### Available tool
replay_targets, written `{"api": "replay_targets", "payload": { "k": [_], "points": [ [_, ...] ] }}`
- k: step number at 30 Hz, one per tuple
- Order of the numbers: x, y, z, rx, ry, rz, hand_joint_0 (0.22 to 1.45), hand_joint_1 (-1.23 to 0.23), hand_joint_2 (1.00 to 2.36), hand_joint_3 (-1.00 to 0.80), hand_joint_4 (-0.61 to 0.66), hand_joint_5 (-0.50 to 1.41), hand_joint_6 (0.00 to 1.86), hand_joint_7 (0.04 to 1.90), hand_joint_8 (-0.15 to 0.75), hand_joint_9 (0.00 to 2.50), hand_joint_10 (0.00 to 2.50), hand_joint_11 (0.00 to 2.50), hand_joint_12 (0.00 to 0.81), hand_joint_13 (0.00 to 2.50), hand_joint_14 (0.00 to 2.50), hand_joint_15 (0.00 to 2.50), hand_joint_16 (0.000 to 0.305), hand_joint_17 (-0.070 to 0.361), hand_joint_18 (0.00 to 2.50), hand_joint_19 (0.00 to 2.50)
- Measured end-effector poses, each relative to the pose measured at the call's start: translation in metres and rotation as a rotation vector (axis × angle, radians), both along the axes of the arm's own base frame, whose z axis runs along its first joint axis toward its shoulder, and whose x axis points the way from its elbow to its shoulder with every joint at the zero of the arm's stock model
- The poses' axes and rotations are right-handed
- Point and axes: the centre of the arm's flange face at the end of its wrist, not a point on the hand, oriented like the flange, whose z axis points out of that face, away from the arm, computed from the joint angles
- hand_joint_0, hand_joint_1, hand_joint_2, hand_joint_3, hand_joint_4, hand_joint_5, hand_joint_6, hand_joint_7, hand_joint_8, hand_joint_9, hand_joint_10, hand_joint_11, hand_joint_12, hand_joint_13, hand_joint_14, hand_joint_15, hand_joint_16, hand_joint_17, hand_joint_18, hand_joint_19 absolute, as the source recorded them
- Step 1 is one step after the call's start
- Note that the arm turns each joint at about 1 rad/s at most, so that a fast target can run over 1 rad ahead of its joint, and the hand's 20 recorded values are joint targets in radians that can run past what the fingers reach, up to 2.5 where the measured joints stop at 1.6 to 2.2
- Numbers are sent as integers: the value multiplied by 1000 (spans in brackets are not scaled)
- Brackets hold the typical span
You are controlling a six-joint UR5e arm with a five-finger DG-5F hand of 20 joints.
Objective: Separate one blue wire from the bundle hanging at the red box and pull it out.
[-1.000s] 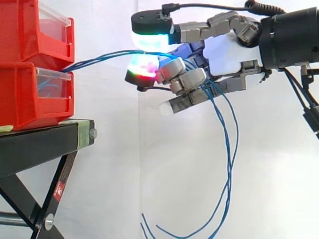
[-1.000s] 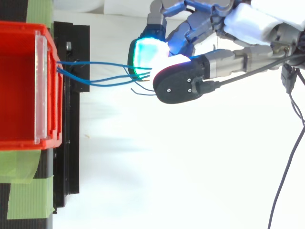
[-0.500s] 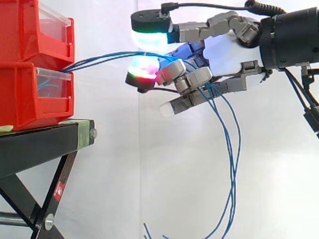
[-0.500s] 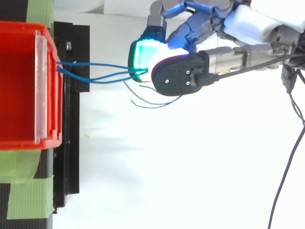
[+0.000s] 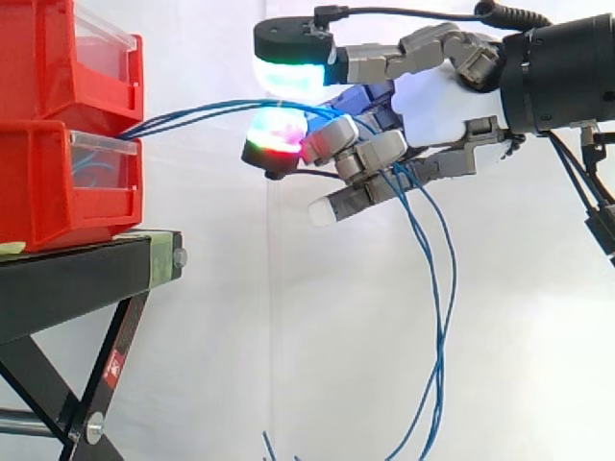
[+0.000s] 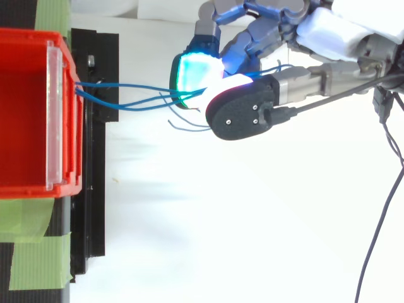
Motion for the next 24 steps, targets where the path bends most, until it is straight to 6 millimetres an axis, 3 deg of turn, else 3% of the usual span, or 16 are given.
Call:
{"api": "replay_targets", "payload": {
  "k": [11, 17, 24],
  "points": [
    [0, 0, 0, 6, -2, 0, 639, -745, 1035, -97, 252, -241, 866, 1181, 326, 727, 365, 1719, 352, 801, 946, 1613, 47, 107, 562, 735],
    [0, 1, 0, 6, -2, 0, 684, -876, 1031, -150, 241, -256, 863, 1205, 326, 662, 252, 1787, 348, 730, 869, 1682, 48, 108, 528, 679],
    [0, 1, 0, 6, -2, 0, 725, -918, 1028, -175, 233, -277, 849, 1216, 312, 539, 192, 1787, 348, 575, 1018, 1667, 48, 108, 481, 630]
  ]
}}
